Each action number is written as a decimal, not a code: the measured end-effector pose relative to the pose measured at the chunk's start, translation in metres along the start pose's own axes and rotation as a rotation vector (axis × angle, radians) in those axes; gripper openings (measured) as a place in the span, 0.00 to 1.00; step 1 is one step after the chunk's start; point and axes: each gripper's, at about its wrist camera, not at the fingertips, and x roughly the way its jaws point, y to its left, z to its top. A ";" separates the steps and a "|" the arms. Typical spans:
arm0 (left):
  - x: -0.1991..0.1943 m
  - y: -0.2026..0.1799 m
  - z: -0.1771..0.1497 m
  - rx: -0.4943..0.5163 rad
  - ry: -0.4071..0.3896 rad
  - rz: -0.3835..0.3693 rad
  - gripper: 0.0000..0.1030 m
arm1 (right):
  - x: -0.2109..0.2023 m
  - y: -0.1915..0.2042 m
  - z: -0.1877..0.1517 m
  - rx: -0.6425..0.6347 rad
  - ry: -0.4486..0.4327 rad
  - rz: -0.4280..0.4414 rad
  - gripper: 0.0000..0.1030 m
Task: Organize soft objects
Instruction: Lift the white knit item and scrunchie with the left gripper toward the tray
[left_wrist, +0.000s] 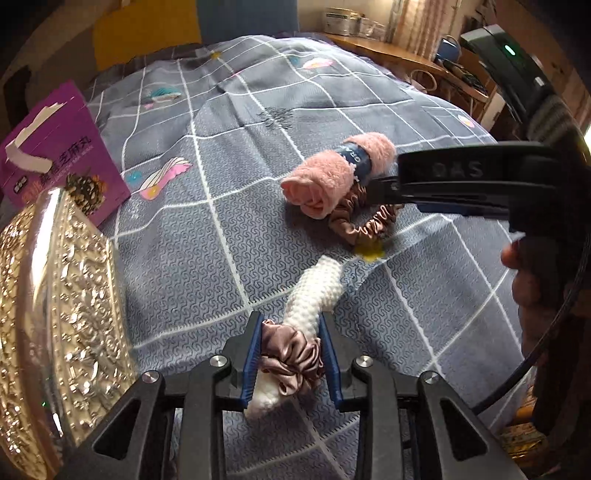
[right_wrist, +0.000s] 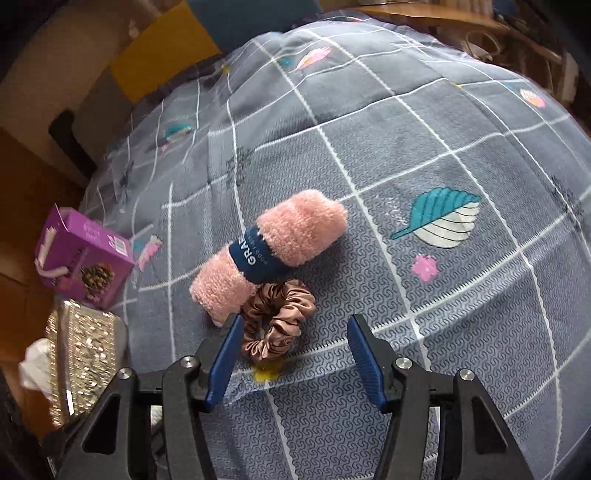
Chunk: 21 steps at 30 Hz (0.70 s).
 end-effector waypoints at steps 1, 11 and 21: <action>0.001 -0.001 -0.001 0.004 -0.014 0.002 0.30 | 0.003 0.004 0.000 -0.026 -0.001 -0.016 0.54; 0.006 0.007 -0.008 -0.026 -0.047 -0.039 0.30 | 0.013 0.007 -0.018 -0.159 0.080 -0.212 0.08; 0.007 -0.005 -0.014 0.014 -0.102 0.041 0.30 | 0.022 0.005 -0.011 -0.162 0.077 -0.219 0.11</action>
